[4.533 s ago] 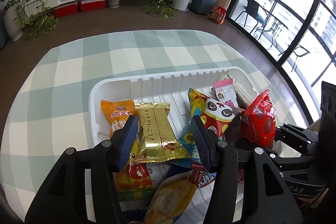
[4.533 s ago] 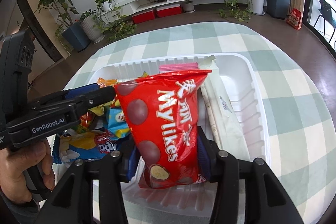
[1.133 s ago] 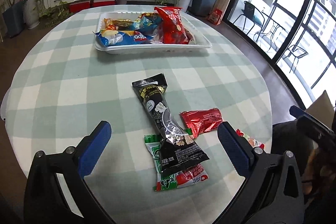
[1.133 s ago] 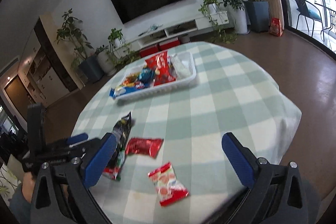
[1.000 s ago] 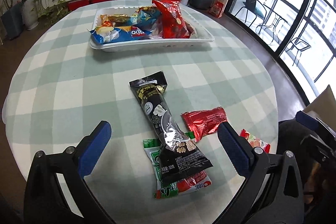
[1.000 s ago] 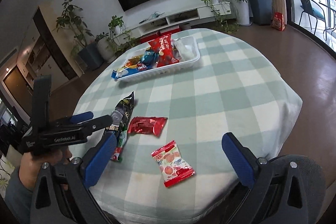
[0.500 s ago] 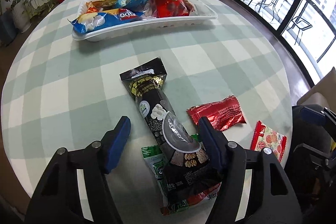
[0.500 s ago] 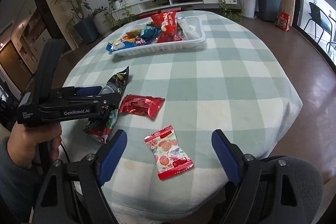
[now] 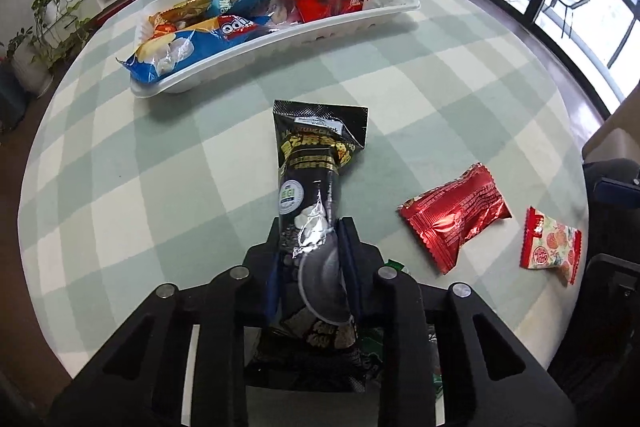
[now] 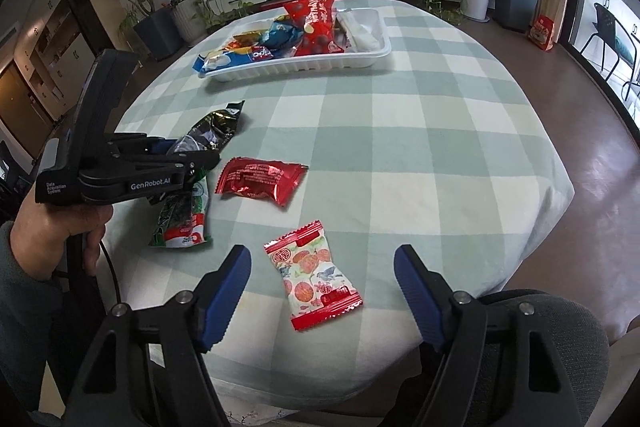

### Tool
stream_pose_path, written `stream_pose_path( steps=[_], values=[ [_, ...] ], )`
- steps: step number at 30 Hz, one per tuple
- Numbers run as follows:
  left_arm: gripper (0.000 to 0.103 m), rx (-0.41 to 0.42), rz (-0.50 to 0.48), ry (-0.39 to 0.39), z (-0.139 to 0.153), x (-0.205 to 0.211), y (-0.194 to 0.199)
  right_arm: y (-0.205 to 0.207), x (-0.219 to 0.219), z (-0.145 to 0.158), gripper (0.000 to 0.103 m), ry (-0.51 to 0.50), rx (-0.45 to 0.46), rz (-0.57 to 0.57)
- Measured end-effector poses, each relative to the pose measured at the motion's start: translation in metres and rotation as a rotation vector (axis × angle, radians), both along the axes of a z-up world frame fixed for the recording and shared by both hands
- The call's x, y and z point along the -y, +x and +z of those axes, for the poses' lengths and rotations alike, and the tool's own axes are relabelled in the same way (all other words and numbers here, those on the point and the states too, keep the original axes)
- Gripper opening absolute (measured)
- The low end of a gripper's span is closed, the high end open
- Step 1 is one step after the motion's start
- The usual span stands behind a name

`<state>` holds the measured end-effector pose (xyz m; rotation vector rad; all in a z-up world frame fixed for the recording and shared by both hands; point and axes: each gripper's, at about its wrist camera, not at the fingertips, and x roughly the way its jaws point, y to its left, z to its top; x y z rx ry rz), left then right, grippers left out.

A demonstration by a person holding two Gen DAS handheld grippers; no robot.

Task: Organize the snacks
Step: 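Grasp the black snack packet with the left tool, then lift the black packet with left tool while right tool grasps white-red candy packet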

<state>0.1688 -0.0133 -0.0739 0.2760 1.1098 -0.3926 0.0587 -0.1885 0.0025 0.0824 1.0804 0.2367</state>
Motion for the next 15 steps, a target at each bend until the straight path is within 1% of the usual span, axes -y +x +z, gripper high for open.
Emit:
stream_pose_path(
  steps=[2,5,8,15],
  values=[
    [0.02,0.008,-0.032,0.026,0.0,0.002,-0.001,0.001,-0.003,-0.001,0.077,-0.005,-0.01,0.018],
    [0.019,0.024,-0.05,0.033,0.001,0.002,-0.005,0.001,-0.007,-0.002,0.077,-0.03,-0.019,0.05],
    [0.019,0.022,-0.033,-0.014,0.001,-0.006,-0.009,0.004,-0.01,-0.003,0.077,-0.069,-0.031,0.091],
    [0.019,0.032,0.041,-0.133,0.009,-0.035,-0.021,0.018,-0.02,-0.013,0.077,-0.156,-0.074,0.195]
  ],
)
